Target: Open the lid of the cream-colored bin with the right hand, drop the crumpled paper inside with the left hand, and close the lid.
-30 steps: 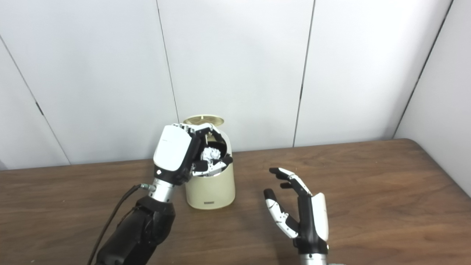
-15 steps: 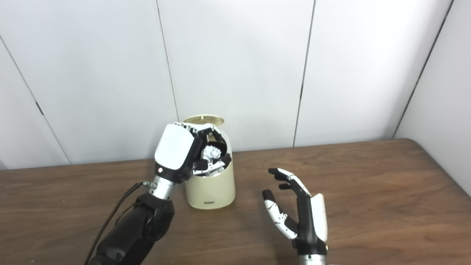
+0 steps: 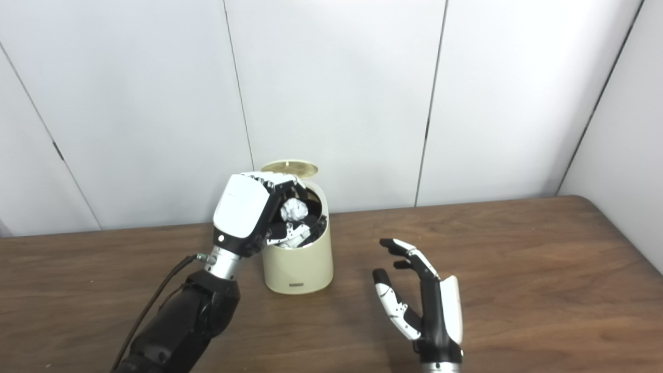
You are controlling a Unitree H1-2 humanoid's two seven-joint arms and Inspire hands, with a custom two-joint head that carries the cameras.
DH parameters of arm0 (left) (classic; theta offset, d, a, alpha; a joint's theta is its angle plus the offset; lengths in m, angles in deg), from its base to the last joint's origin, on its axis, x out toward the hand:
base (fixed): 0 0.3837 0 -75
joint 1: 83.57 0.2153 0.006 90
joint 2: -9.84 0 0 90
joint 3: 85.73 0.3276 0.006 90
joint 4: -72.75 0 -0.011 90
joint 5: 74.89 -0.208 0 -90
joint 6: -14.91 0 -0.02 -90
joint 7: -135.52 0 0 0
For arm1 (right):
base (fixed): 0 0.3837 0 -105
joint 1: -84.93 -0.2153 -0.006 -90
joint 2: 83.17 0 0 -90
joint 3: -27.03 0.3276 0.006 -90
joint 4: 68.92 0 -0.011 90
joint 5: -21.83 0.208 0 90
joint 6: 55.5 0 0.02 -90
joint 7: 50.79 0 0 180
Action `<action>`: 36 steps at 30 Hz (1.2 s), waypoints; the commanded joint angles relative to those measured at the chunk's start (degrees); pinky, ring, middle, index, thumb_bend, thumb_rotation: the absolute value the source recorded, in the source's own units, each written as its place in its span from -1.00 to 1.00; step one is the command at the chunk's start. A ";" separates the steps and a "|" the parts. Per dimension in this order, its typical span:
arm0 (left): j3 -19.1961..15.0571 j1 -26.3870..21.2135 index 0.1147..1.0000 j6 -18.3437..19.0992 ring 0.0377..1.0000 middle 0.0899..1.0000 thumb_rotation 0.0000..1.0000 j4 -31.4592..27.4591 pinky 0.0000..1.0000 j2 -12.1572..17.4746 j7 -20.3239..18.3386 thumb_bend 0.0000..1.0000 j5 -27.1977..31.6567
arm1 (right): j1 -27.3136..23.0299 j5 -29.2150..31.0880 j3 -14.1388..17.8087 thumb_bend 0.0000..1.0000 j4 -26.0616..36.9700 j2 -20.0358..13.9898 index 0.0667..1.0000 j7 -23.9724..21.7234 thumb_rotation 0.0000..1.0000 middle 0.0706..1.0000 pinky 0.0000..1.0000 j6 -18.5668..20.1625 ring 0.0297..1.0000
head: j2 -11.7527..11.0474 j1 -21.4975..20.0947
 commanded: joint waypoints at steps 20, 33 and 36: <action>-1.08 -1.77 0.34 0.92 0.21 0.28 -0.60 -3.37 -0.05 0.63 -4.35 1.00 2.46 | 3.37 -0.71 -0.49 -0.65 -1.99 1.01 0.37 0.31 0.35 0.43 0.22 -0.73 0.42 | -0.07 0.19; -1.41 1.16 -0.15 -3.99 -0.30 -0.17 -0.99 -6.38 -0.32 2.30 -0.23 0.09 1.92 | 3.25 0.00 -0.25 -0.64 -1.63 0.63 0.37 -0.66 0.36 0.43 0.24 -0.23 0.43 | 0.43 1.09; -1.91 1.98 -0.14 -4.54 -0.36 -0.17 -1.00 -7.30 -0.39 2.50 0.25 0.05 2.28 | 3.18 -0.39 -0.21 -0.64 -1.66 0.47 0.37 -0.68 0.35 0.43 0.24 -0.23 0.43 | 0.37 1.28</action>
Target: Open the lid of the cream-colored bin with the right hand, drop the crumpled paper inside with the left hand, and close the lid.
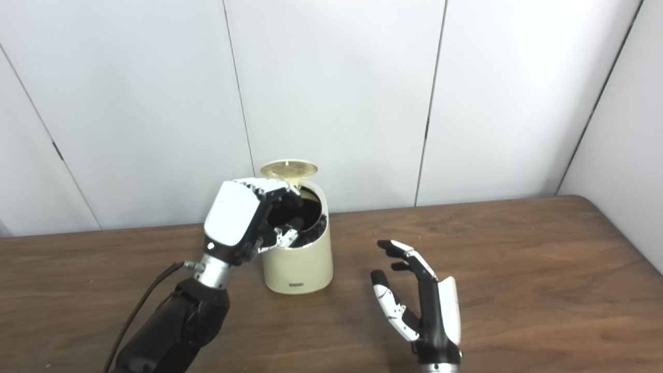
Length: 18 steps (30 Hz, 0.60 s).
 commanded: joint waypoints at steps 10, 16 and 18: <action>-3.82 2.65 -0.09 -2.05 -0.48 -0.23 -1.00 -10.09 -0.53 0.81 1.10 0.03 2.13 | 2.27 -0.53 0.00 -0.66 -2.75 -0.41 0.37 0.04 0.39 0.42 0.23 -0.53 0.42 | -0.21 1.07; -8.31 7.86 -0.10 -2.54 -0.46 -0.21 -1.00 -17.90 -0.52 0.71 -3.27 0.04 7.37 | 2.08 -0.01 0.21 -0.66 -2.96 -0.89 0.37 -0.27 0.40 0.42 0.23 -0.56 0.43 | -0.19 1.89; -10.67 10.50 -0.08 -2.39 -0.31 -0.15 -1.00 -21.43 -0.51 0.30 -5.42 0.01 11.19 | 2.06 -0.11 0.33 -0.66 -2.95 -1.17 0.37 -0.22 0.40 0.42 0.22 -0.63 0.42 | -0.21 2.15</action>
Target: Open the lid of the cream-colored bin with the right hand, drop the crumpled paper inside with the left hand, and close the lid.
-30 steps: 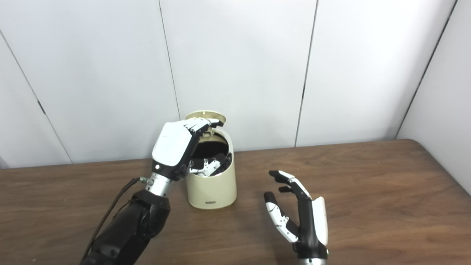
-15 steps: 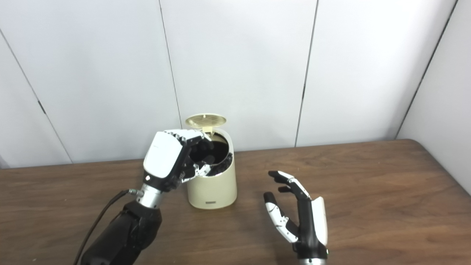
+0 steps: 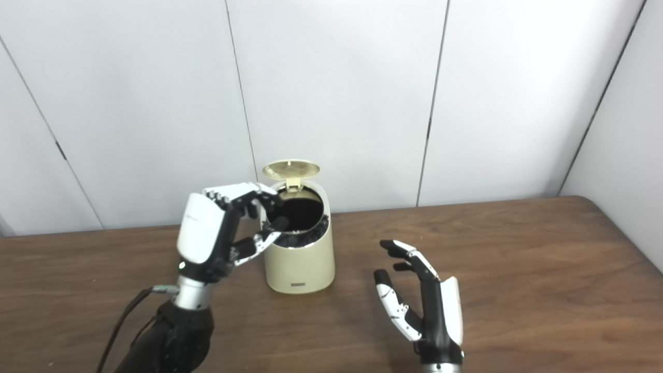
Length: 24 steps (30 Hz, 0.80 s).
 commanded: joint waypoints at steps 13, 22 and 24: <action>-13.26 15.25 -0.03 2.80 -0.29 -0.17 -1.00 -18.69 -0.53 -2.51 -13.88 -0.01 27.16 | 2.21 0.57 0.92 -0.67 -2.88 -2.79 0.35 -0.51 0.43 0.40 0.18 -1.25 0.38 | 0.57 1.81; -19.64 25.35 -0.03 3.64 -0.28 -0.15 -1.00 -19.81 -0.47 -2.31 -17.63 -0.01 30.63 | 2.33 2.30 1.82 -0.67 -2.94 -4.06 0.36 -1.31 0.44 0.39 0.17 -2.09 0.38 | 0.70 2.48; -20.66 26.79 -0.03 3.17 -0.28 -0.15 -1.00 -19.66 -0.45 -2.61 -18.22 -0.01 31.48 | 2.39 2.57 1.98 -0.68 -2.81 -4.27 0.36 -1.58 0.42 0.40 0.19 -2.08 0.38 | 0.82 2.49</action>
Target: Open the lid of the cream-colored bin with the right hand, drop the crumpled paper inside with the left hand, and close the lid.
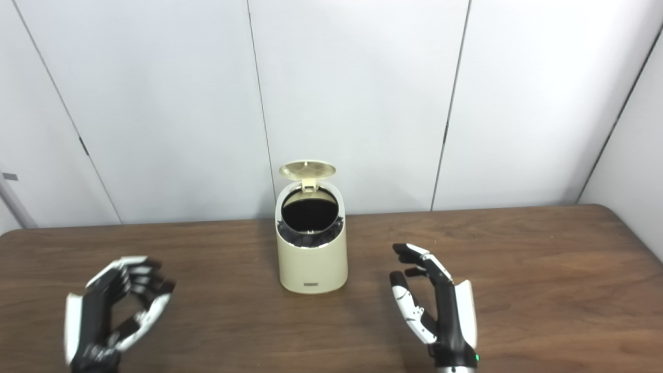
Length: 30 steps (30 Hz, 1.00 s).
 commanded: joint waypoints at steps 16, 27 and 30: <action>-2.58 1.69 -0.06 -2.64 -0.23 -0.15 -1.00 -0.12 -0.35 -3.14 -2.38 -0.01 3.71 | 2.62 0.56 2.70 -0.63 2.23 -2.16 0.33 0.85 0.23 0.38 0.17 -4.33 0.37 | 0.98 -1.30; -1.55 1.85 -0.16 -3.43 -0.15 -0.11 -0.87 0.92 -0.25 -3.51 -3.16 -0.04 0.71 | -8.88 -4.79 4.87 -0.15 6.68 -8.83 0.42 -0.64 0.22 0.45 0.23 -4.41 0.44 | 0.92 -1.14; -1.44 1.71 -0.16 -3.43 -0.14 -0.11 -0.87 1.18 -0.25 -3.62 -3.18 -0.04 0.31 | -12.57 -7.22 4.34 0.13 9.29 -9.32 0.42 -2.42 0.35 0.44 0.21 -1.07 0.42 | 0.85 -1.06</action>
